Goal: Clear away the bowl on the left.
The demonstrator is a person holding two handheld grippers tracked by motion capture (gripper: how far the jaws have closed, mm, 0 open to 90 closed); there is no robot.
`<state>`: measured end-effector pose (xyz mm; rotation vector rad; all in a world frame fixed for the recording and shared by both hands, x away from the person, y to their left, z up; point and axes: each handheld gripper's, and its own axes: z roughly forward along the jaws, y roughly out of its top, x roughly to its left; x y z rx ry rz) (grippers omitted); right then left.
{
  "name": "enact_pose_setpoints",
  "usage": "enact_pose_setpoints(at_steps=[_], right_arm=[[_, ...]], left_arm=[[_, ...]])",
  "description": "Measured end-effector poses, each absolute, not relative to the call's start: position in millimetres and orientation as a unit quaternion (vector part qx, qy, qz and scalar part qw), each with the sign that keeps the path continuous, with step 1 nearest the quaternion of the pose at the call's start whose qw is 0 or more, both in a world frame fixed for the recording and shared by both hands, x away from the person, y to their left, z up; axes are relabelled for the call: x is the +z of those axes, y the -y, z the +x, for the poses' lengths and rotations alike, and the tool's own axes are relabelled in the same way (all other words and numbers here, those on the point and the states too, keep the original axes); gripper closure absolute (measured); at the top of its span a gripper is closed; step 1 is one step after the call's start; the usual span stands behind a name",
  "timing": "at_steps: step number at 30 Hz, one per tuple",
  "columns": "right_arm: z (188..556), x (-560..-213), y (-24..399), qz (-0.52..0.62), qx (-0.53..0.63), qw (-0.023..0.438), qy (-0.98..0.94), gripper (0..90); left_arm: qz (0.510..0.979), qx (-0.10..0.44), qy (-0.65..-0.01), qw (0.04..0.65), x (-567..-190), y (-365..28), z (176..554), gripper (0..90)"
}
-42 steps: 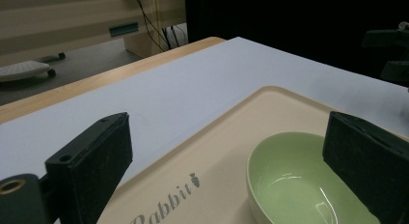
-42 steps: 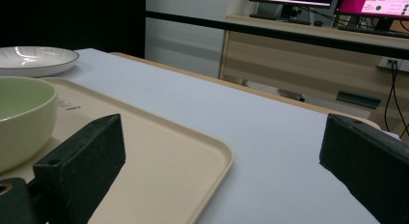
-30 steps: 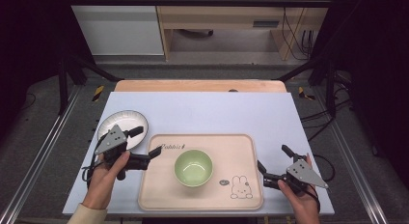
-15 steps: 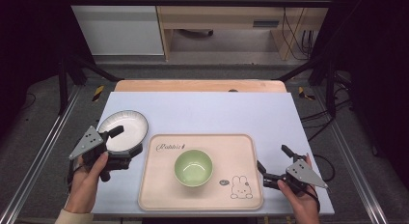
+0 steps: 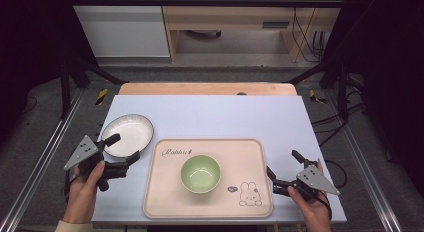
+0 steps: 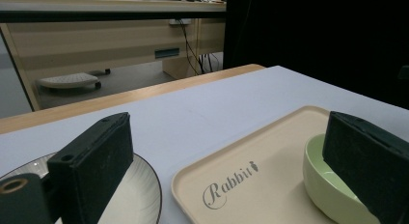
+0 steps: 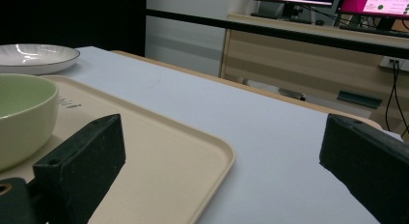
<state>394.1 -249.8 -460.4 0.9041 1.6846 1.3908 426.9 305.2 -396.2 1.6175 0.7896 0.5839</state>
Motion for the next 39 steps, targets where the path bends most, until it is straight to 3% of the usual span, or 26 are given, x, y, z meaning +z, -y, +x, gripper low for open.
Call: enact_pose_setpoints(at_steps=[22,39], right_arm=[[394,-461,249,0.355,0.545,0.378,-0.659,2.4],[393,-461,248,0.352,0.546,0.376,-0.661,2.2]], left_arm=[[0.667,0.247,-0.351,0.609,-421,-313,425,3.6],[0.678,0.229,-0.350,0.605,-444,-310,420,3.5]])
